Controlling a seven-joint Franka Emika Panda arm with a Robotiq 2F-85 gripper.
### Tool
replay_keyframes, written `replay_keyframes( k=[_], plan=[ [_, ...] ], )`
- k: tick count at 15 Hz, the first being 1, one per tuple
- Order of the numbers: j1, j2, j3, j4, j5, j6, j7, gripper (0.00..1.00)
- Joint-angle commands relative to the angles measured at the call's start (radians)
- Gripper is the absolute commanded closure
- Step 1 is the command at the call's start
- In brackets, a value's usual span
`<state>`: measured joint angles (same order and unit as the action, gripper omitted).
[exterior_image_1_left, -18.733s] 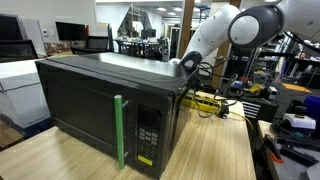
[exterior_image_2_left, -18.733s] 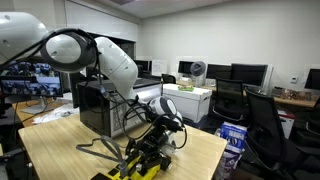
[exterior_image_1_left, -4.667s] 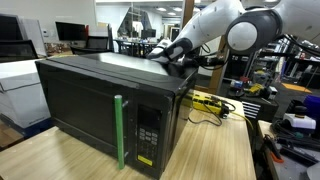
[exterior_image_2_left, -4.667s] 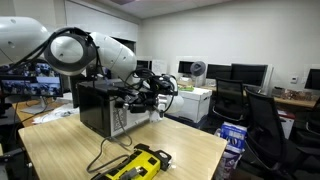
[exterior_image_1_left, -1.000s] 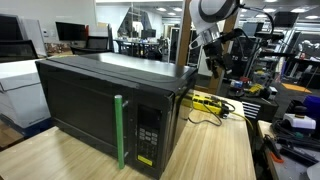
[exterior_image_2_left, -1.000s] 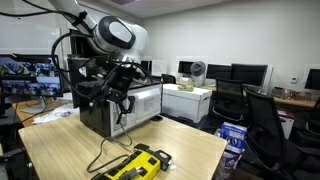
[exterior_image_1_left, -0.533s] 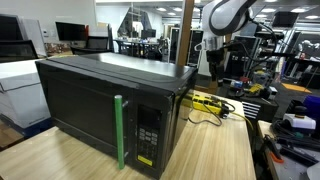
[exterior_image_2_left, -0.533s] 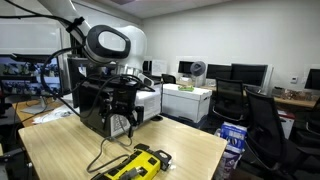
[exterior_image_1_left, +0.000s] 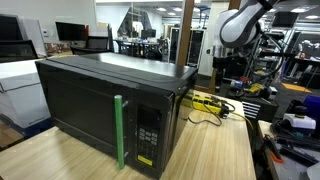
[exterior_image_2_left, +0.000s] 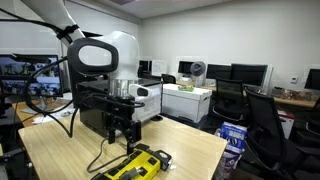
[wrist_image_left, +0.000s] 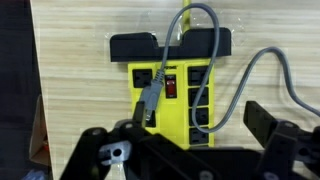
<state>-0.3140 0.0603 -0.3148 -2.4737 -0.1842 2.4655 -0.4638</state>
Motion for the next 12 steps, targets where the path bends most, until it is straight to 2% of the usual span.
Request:
replay_keyframes(
  k=[1, 5, 7, 8, 12],
  plan=[
    [-0.007, -0.027, -0.001, -0.052, 0.059, 0.082, 0.134, 0.0],
    [-0.011, -0.011, -0.01, -0.087, 0.104, 0.215, 0.261, 0.0],
    [-0.012, 0.02, -0.018, -0.105, 0.077, 0.336, 0.287, 0.0],
    [-0.005, 0.005, -0.013, -0.077, 0.072, 0.25, 0.259, 0.0],
    [-0.007, 0.02, -0.017, -0.092, 0.072, 0.302, 0.275, 0.0]
  ],
)
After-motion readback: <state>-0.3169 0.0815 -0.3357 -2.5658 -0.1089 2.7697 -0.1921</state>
